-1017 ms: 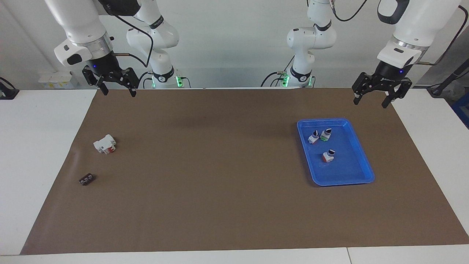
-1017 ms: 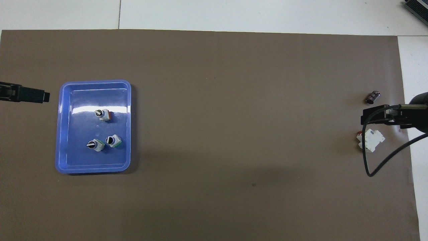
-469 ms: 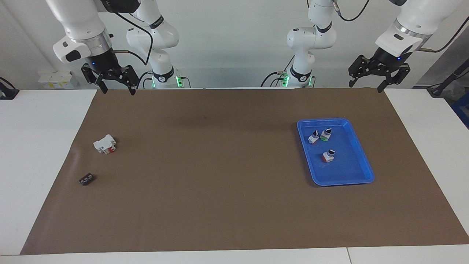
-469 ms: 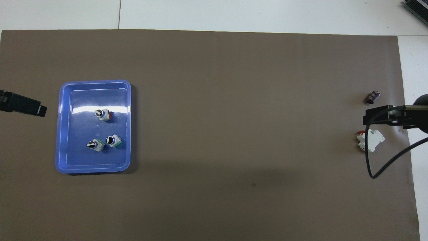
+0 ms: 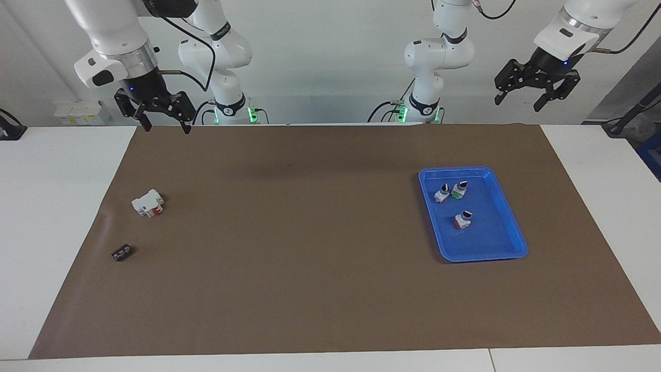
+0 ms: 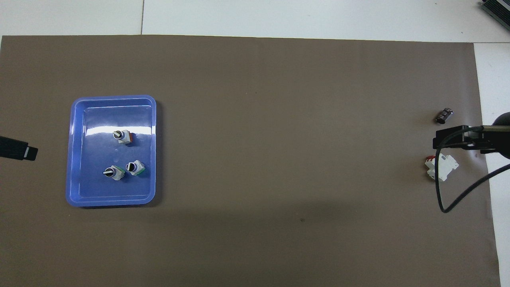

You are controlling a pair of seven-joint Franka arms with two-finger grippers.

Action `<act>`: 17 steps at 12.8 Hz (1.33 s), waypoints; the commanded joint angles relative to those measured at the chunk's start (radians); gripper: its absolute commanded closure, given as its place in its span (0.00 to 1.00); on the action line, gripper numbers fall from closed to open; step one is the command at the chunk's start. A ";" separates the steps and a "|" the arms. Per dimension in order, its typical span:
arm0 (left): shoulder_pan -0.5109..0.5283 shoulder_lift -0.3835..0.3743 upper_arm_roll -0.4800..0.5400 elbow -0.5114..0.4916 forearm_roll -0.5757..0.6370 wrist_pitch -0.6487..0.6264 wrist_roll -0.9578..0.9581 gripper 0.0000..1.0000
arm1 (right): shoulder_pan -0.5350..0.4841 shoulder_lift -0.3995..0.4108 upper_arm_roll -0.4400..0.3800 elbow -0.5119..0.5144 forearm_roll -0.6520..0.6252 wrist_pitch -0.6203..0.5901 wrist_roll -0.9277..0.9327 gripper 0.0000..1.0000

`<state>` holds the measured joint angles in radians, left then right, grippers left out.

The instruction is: Turn and place switch with both arms

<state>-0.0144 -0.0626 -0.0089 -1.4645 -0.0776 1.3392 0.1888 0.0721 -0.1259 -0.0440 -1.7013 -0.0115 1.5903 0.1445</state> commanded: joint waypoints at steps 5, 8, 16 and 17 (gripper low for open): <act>-0.002 -0.026 -0.008 -0.043 0.055 0.020 -0.022 0.00 | -0.014 -0.012 0.009 -0.003 0.001 -0.012 -0.005 0.00; -0.002 -0.031 -0.008 -0.045 0.055 0.018 -0.029 0.00 | -0.014 -0.014 0.009 -0.001 0.001 -0.012 -0.005 0.00; -0.022 0.027 -0.008 0.010 0.087 0.043 -0.124 0.00 | -0.014 -0.014 0.009 -0.003 0.001 -0.012 -0.005 0.00; -0.022 0.026 -0.008 0.003 0.085 0.047 -0.147 0.00 | -0.014 -0.014 0.009 -0.001 0.001 -0.012 -0.005 0.00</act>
<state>-0.0219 -0.0367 -0.0187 -1.4670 -0.0234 1.3911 0.0784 0.0721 -0.1266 -0.0440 -1.7012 -0.0115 1.5903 0.1445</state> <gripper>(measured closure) 0.000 0.000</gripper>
